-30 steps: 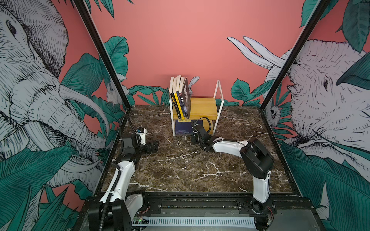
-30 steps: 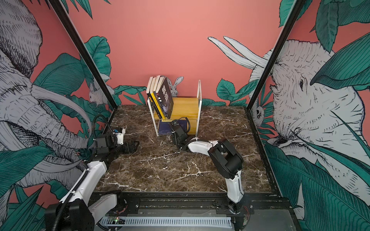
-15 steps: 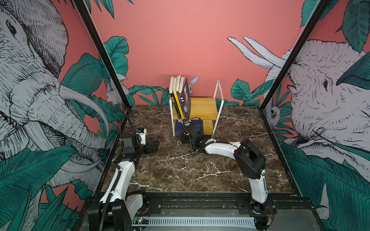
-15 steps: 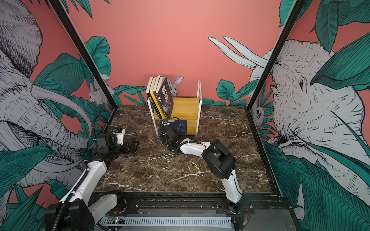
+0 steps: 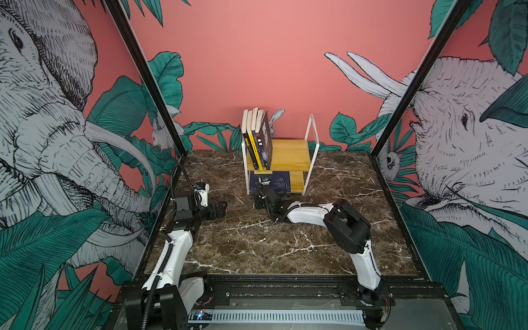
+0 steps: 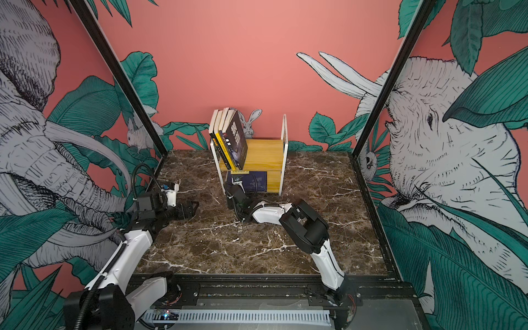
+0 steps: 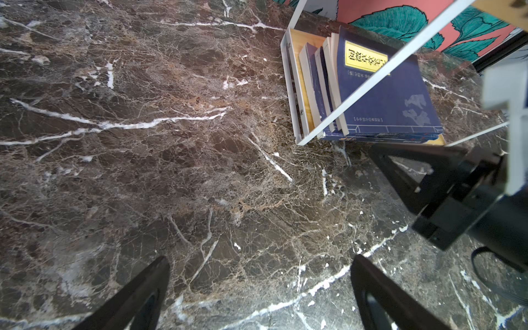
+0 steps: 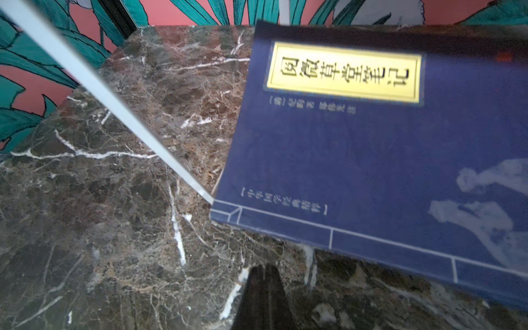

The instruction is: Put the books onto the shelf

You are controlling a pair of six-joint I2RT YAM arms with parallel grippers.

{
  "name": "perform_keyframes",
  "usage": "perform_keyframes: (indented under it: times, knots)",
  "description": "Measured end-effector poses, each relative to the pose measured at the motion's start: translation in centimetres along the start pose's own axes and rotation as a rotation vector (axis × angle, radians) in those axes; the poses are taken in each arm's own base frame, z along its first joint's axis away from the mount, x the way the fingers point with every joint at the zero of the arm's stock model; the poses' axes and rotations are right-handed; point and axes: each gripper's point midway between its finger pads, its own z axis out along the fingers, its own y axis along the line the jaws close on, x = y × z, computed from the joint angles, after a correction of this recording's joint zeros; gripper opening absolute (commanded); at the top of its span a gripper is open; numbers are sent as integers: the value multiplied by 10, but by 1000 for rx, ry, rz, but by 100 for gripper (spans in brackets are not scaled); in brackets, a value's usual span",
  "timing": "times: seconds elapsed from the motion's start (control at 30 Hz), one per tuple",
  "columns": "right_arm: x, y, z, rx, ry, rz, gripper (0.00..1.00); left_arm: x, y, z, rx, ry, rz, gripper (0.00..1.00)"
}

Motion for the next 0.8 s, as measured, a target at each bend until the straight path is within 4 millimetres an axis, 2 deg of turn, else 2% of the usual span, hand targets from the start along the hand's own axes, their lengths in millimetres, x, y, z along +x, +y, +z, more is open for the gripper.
perform_keyframes:
  times: [0.17, 0.63, 0.8]
  knots:
    - [8, -2, 3, -42, 21, 38, 0, 0, 0, 0, 1, 0, 0, 99]
    - [-18, 11, 10, -135, -13, 108, 0, 0, -1, 0, 2, 0, 1, 99]
    - [-22, 8, 13, -141, -13, 126, 0, 0, -1, 0, 3, 0, 1, 99]
